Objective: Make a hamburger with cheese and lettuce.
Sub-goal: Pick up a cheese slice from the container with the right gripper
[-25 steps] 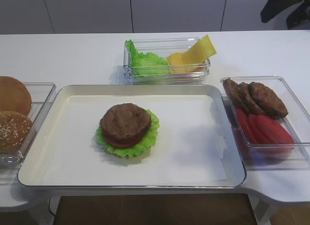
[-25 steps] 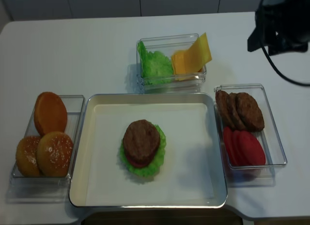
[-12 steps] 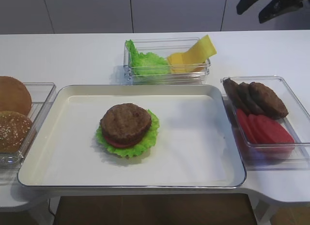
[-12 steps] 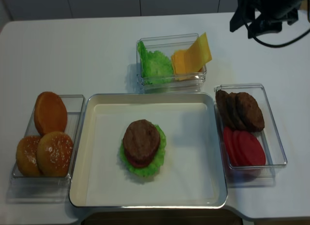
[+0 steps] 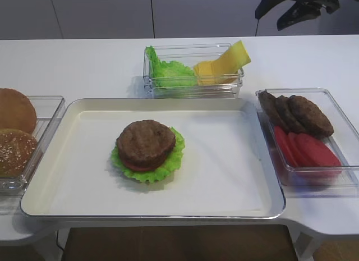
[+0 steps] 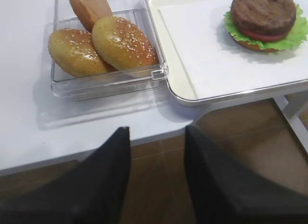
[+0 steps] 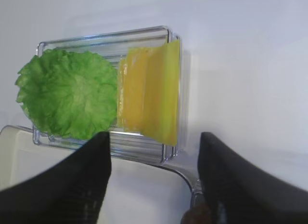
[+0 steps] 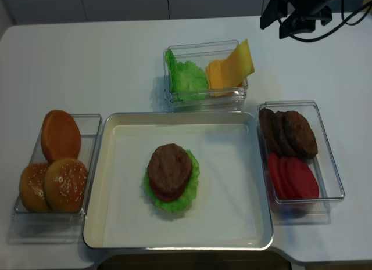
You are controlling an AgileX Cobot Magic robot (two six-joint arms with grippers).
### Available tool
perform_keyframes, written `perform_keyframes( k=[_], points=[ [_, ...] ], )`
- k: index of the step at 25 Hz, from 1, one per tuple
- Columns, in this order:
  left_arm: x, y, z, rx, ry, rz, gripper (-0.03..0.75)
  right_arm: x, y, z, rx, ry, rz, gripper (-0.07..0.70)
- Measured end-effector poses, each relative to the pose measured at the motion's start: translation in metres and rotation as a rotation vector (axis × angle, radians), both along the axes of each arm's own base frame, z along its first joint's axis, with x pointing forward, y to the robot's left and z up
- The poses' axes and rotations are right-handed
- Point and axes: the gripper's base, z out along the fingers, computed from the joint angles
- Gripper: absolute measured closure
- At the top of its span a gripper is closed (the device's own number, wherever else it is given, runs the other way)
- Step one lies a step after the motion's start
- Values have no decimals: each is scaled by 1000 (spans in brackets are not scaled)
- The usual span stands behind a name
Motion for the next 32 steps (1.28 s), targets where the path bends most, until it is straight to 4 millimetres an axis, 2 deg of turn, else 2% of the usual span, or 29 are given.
perform_keyframes(
  k=[7,12,16,21,25,32],
  points=[
    [0,0,0,0,0,0,433,23,1,-19,3,10,3,185],
    [0,0,0,0,0,0,433,32,3,-26,14,-3,22,185],
    [0,0,0,0,0,0,433,36,8,-36,20,14,34,185],
    [0,0,0,1,0,1,433,42,25,-58,21,49,75,185],
    [0,0,0,1,0,1,433,43,33,-63,24,60,92,185],
    [0,0,0,1,0,1,433,44,31,-67,-3,62,93,185]
  ],
)
